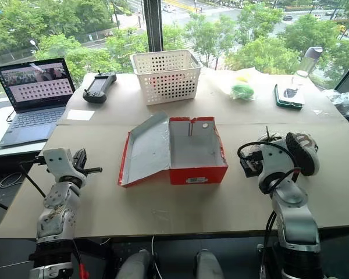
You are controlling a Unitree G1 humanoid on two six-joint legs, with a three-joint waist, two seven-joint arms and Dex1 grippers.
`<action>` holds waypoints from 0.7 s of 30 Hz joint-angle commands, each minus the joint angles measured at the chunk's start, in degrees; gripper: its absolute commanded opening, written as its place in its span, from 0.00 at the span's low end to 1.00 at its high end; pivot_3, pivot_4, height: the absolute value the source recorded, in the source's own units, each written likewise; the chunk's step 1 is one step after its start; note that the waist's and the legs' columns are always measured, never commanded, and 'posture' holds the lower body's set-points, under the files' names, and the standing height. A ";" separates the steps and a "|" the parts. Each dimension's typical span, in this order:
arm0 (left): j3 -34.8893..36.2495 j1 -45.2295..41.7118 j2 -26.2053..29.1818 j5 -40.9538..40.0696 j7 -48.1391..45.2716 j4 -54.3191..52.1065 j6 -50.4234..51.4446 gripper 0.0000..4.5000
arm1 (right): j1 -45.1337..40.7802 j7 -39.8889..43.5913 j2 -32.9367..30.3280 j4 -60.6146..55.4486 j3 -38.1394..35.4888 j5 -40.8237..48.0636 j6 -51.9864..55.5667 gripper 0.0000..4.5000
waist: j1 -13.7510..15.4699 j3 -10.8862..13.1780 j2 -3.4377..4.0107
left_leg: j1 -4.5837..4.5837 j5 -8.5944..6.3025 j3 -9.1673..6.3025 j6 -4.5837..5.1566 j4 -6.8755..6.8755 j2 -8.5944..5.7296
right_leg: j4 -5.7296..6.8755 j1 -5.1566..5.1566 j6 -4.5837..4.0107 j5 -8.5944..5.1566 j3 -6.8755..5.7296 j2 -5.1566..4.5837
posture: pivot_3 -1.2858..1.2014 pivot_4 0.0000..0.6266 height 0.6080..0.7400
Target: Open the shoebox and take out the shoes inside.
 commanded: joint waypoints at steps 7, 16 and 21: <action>0.29 0.99 -1.36 0.97 2.14 -0.15 -2.07 0.00 | 0.75 -1.68 0.86 2.38 -0.13 -1.90 -5.72 0.96 | -0.06 0.00 0.00 | -0.01 -0.01 -0.01 -0.01 0.00 0.01 | 0.00 -0.02 0.00 -0.01 0.00 -0.01 | 0.52 0.24 0.95; 0.44 0.87 -1.13 1.27 2.67 0.84 -1.93 0.00 | 0.25 -2.08 1.87 3.24 0.65 -2.85 -6.59 0.96 | -0.05 0.00 0.00 | -0.01 -0.02 -0.04 -0.03 0.00 0.02 | 0.00 -0.02 0.00 -0.01 0.00 -0.04 | 0.52 0.24 0.95; 0.02 0.57 -0.93 0.81 1.21 1.28 -1.80 0.00 | 0.15 -2.40 2.05 3.68 0.88 -3.11 -6.87 0.96 | -0.06 0.00 0.00 | -0.01 -0.02 -0.04 -0.04 0.00 0.02 | 0.00 -0.03 0.00 -0.01 0.00 -0.03 | 0.52 0.24 0.95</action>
